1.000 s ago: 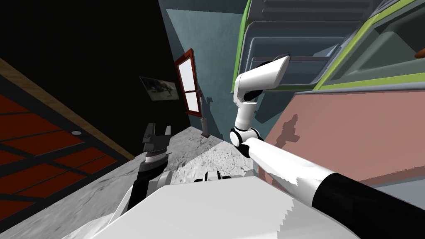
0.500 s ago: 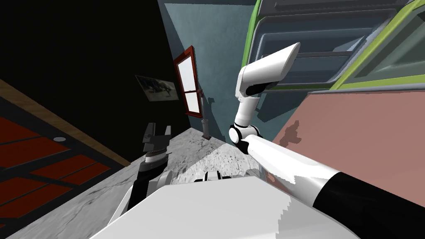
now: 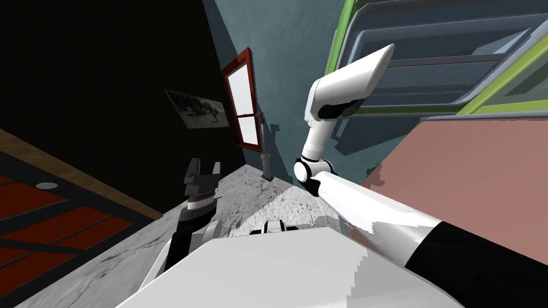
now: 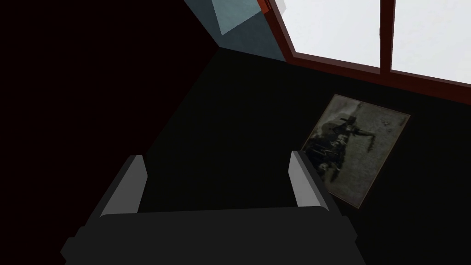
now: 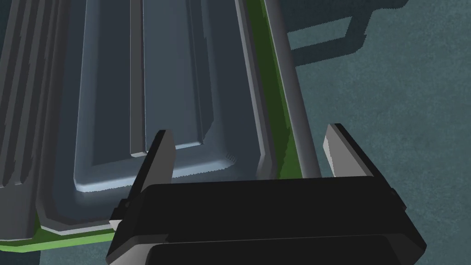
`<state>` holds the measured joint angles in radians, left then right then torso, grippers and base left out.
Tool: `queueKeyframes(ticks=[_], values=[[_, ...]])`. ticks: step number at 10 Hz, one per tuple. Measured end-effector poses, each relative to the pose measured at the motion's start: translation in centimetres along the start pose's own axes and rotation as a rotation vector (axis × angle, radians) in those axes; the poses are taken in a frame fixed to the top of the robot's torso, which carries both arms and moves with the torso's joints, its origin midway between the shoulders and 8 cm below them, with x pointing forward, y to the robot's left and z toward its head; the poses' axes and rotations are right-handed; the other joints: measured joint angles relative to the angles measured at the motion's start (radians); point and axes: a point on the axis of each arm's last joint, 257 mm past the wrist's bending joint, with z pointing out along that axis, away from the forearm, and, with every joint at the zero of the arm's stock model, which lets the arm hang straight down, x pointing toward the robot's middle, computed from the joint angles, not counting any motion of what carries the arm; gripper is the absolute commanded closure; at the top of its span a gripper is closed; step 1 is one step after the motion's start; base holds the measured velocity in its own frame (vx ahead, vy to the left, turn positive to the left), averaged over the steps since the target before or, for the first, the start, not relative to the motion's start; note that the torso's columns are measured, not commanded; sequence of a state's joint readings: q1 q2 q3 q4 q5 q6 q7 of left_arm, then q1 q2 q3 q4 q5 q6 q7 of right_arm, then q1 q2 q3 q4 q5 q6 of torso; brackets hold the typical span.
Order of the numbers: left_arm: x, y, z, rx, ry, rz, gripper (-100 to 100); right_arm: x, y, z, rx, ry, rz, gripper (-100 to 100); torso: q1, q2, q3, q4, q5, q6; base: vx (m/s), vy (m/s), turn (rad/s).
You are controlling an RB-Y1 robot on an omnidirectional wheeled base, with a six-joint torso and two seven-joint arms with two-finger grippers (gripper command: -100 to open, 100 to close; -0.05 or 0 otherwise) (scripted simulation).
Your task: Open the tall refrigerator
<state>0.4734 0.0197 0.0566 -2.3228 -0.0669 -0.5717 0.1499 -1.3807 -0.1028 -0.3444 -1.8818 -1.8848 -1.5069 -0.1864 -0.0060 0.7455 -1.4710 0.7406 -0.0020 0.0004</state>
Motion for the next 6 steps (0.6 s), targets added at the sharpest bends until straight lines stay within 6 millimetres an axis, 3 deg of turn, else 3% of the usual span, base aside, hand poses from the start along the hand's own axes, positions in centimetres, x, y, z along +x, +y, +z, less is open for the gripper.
queueKeyframes(ticks=[6], values=[[0.0,0.0,0.0,0.0,0.0,0.0,0,0.4,-4.1,-0.7,0.004,-0.009,-0.001,-100,0.007,-0.008,-0.005,-0.003,0.002,0.0,0.033,0.011,-0.014]])
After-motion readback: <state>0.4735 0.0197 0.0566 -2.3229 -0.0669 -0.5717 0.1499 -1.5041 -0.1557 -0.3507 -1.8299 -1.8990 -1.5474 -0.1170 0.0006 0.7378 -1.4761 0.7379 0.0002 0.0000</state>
